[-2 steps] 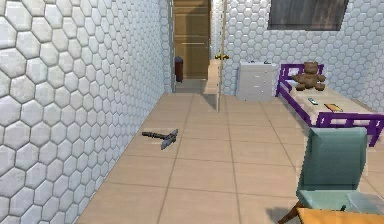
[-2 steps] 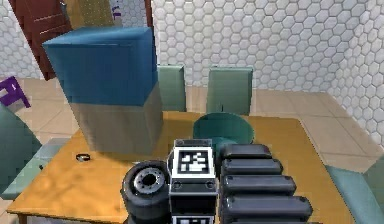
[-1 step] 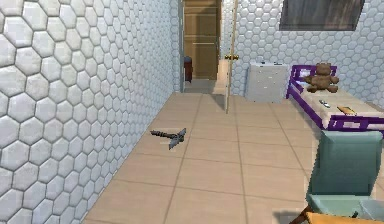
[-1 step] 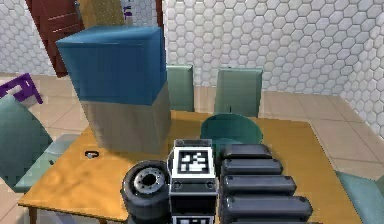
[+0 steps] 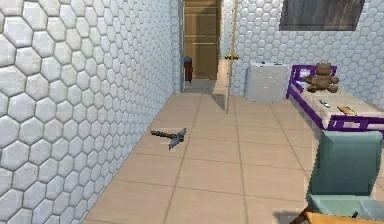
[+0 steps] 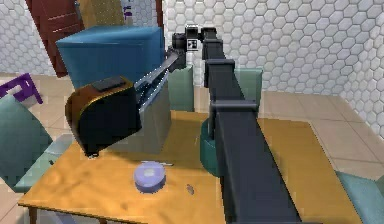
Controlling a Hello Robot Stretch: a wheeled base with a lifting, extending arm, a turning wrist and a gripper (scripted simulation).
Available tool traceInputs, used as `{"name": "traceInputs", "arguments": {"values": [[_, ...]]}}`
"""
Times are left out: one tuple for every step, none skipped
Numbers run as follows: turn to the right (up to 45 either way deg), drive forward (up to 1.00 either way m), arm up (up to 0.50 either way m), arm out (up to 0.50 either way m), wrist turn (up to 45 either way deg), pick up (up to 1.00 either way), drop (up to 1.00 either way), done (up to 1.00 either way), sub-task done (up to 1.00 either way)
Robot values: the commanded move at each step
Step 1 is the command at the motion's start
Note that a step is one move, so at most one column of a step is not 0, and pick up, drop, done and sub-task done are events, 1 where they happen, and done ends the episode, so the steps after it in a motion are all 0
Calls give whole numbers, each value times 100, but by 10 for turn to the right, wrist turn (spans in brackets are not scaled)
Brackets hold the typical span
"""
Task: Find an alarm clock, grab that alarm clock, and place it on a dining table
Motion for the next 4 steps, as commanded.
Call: {"name": "traceInputs", "arguments": {"values": [[0,0,0,0,450,0,0,0,0],[0,0,0,0,450,0,0,0,0],[0,0,0,0,360,0,0,0,0],[0,0,-14,0,0,0,0,0,0]]}}
